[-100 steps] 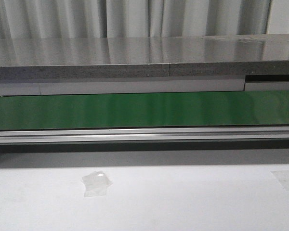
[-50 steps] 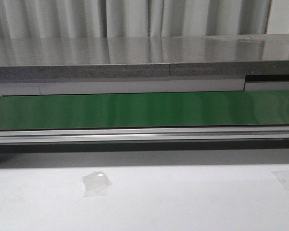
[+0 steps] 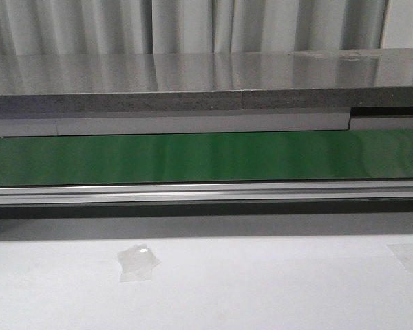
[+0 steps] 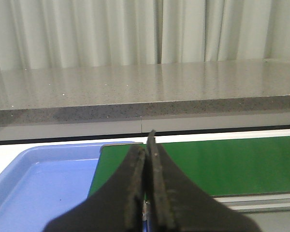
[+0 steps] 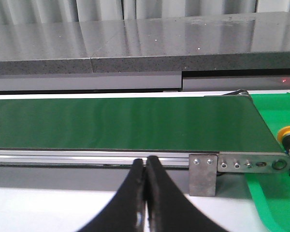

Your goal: Move button from left to right

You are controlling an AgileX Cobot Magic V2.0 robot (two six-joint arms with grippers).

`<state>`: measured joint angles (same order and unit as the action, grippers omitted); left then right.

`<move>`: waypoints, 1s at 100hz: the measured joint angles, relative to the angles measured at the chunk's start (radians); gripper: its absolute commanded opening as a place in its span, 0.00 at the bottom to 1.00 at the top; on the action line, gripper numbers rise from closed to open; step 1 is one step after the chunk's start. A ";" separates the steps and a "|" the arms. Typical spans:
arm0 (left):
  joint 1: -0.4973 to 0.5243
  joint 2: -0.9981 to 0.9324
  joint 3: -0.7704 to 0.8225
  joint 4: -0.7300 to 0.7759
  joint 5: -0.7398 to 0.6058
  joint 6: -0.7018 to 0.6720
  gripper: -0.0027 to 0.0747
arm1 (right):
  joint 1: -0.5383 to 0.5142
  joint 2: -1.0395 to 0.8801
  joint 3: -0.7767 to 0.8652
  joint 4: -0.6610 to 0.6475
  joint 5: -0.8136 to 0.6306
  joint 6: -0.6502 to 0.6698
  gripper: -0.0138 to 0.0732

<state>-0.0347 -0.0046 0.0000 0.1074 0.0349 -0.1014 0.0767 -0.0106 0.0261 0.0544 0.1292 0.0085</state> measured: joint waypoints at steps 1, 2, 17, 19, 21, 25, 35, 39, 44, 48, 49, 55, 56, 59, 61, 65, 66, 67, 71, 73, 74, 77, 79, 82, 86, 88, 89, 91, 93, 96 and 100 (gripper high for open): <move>0.000 0.000 0.000 0.000 0.000 0.000 0.01 | 0.000 0.000 0.000 0.000 0.000 0.000 0.08; 0.002 0.000 0.000 0.000 0.000 0.000 0.01 | 0.000 0.000 0.000 0.000 0.000 0.000 0.08; 0.020 0.000 0.000 0.000 0.000 0.000 0.01 | 0.000 0.000 0.000 0.000 0.000 0.000 0.08; 0.021 0.000 0.000 0.000 0.000 0.000 0.01 | 0.000 0.000 0.000 0.000 0.000 0.000 0.08; 0.021 0.000 0.000 0.000 0.000 0.000 0.01 | 0.000 0.000 0.000 0.000 0.000 0.000 0.08; 0.022 0.000 0.000 0.000 0.000 0.000 0.01 | 0.000 0.000 0.000 0.000 0.000 0.000 0.08; 0.022 0.000 0.000 0.000 0.000 0.000 0.01 | 0.000 0.000 0.000 -0.002 0.000 0.000 0.08; 0.022 0.000 0.000 0.000 0.000 0.000 0.01 | 0.000 0.000 0.000 -0.002 0.000 0.000 0.08; 0.022 0.000 0.000 0.000 0.000 0.000 0.01 | 0.000 0.000 0.000 -0.002 0.000 0.000 0.08; 0.022 0.000 0.000 0.000 0.000 0.000 0.01 | 0.000 0.000 0.000 -0.002 0.000 0.000 0.08; 0.022 0.000 0.000 0.000 0.000 -0.002 0.01 | 0.000 0.000 0.000 -0.002 0.000 0.000 0.08; 0.022 0.000 0.000 0.000 0.000 -0.002 0.01 | 0.000 0.000 0.000 -0.002 0.000 0.000 0.08; 0.022 0.000 0.000 0.000 0.000 -0.002 0.01 | 0.000 0.000 0.000 -0.002 0.000 0.000 0.08; 0.022 0.000 0.000 0.000 0.000 -0.002 0.01 | 0.000 0.000 0.000 -0.002 0.000 0.000 0.08; 0.022 0.000 0.000 0.000 0.000 -0.002 0.01 | 0.000 0.000 0.000 -0.002 0.000 0.000 0.08; 0.022 0.000 0.000 0.000 0.000 -0.002 0.01 | 0.000 0.000 0.000 -0.002 0.000 0.000 0.08; 0.022 0.000 0.000 0.000 0.000 -0.002 0.01 | 0.000 0.000 0.000 -0.002 0.000 0.000 0.08; 0.022 0.000 0.000 0.000 0.000 -0.002 0.01 | 0.000 0.000 0.000 -0.002 0.000 0.000 0.08; 0.022 0.000 0.000 0.000 0.000 -0.002 0.01 | 0.000 0.000 0.000 -0.002 0.000 0.000 0.08; 0.022 0.000 0.000 0.000 0.000 -0.002 0.01 | 0.000 0.000 0.000 -0.002 0.000 0.000 0.08; 0.022 0.000 0.000 0.000 0.000 -0.002 0.01 | 0.000 0.000 0.000 -0.002 0.000 0.000 0.08; 0.022 0.000 0.000 0.000 0.000 -0.002 0.01 | 0.000 0.000 0.000 -0.002 0.000 0.000 0.08; 0.022 0.000 0.000 0.000 0.000 -0.002 0.01 | 0.000 0.000 0.000 -0.002 0.000 0.000 0.08; 0.022 0.000 0.000 0.000 0.000 -0.002 0.01 | 0.000 0.000 0.000 -0.002 0.000 0.000 0.08; 0.022 0.000 0.000 0.000 0.000 -0.002 0.01 | 0.000 0.000 0.000 -0.002 0.000 0.000 0.08; 0.022 0.000 0.000 0.000 0.000 -0.002 0.01 | 0.000 0.000 0.000 -0.002 0.000 0.000 0.08; 0.022 0.000 0.000 0.000 0.000 -0.002 0.01 | 0.000 0.000 0.000 -0.002 0.000 0.000 0.08; 0.022 0.000 0.000 0.000 0.000 -0.002 0.01 | 0.000 0.000 0.000 -0.002 0.000 0.000 0.08; 0.022 0.000 0.000 0.000 0.000 -0.002 0.01 | 0.000 0.000 0.000 -0.002 0.000 0.000 0.08; 0.022 0.000 0.000 0.000 0.000 -0.002 0.01 | 0.000 0.000 0.000 -0.002 0.000 0.000 0.08; 0.022 0.000 0.000 0.000 0.000 -0.002 0.01 | 0.000 0.000 0.000 -0.002 0.000 0.000 0.08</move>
<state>-0.0125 -0.0046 0.0000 0.1074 0.0349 -0.1035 0.0767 -0.0106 0.0261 0.0525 0.1292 0.0085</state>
